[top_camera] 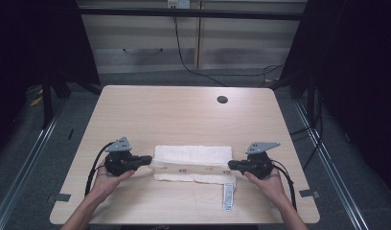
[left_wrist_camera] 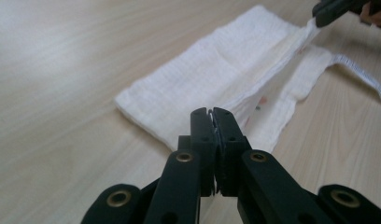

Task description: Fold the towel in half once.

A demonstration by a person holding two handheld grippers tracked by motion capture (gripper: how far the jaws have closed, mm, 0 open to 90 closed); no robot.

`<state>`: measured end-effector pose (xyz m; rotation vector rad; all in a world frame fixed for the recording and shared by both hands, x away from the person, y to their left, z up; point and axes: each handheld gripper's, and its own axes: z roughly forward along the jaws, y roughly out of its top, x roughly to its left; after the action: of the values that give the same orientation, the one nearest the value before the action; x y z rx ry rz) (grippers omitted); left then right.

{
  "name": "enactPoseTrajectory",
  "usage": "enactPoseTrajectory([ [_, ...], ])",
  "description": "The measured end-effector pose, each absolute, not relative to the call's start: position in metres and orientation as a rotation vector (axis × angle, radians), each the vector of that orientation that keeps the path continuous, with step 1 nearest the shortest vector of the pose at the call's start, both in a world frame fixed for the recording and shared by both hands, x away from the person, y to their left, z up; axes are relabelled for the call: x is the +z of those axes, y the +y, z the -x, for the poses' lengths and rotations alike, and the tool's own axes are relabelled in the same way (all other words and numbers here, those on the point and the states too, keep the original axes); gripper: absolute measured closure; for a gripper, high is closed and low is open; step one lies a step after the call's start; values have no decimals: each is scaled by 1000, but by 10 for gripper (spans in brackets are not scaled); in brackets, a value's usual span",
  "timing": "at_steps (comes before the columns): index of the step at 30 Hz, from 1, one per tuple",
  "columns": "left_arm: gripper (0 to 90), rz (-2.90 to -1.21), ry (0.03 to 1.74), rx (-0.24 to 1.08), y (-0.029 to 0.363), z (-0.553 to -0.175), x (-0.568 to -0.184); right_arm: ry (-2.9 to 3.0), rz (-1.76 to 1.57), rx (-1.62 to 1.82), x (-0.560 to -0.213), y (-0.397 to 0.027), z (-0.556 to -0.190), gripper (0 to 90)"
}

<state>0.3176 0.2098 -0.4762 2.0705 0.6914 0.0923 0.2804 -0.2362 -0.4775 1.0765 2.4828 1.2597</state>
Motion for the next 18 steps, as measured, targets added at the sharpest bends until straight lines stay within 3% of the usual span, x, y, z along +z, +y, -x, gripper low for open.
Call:
enactPoseTrajectory([
  [14, 865, -2144, 682, 51, 207, -304, -494, 2529, -1094, 1208, -491, -236, -270, 785],
  [18, 820, -2145, 680, 41, 208, -300, -495, 2529, -1094, 1214, -490, -236, -266, 758],
])
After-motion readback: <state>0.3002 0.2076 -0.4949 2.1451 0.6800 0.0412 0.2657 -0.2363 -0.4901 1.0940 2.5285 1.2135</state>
